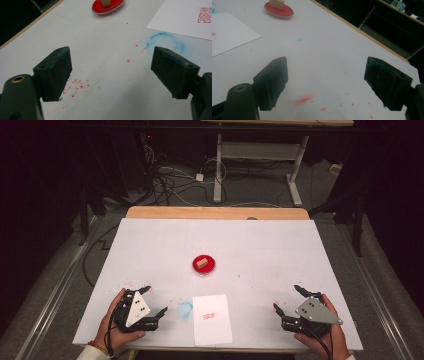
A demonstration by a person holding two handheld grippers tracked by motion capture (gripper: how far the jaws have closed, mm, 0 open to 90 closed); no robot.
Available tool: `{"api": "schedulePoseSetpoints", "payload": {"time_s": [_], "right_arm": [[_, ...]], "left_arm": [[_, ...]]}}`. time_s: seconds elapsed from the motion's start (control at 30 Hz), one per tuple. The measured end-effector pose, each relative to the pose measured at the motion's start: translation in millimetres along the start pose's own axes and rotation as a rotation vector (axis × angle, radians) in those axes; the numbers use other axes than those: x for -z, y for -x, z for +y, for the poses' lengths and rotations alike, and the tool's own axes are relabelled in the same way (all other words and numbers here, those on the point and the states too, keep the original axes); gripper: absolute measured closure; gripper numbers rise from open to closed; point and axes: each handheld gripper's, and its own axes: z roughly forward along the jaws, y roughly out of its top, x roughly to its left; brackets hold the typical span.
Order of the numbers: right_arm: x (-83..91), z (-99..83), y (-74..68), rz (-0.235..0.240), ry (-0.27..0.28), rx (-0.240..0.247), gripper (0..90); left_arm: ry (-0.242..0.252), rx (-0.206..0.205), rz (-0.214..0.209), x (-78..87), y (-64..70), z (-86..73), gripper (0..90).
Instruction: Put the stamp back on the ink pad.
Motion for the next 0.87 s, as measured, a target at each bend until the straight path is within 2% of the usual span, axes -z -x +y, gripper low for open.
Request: {"api": "schedulePoseSetpoints", "payload": {"time_s": [0.33,0.87], "right_arm": [[-10.6,4.0,-1.6,0.023,-0.001,0.003,19.6],[-6.0,2.1,3.2,0.016,0.014,-0.018,19.5]], "left_arm": [[0.001,0.04,0.007,0.3,-6.0,-4.6,16.6],[-0.014,0.044,0.015,-0.3,-4.6,-2.0,16.6]]}}
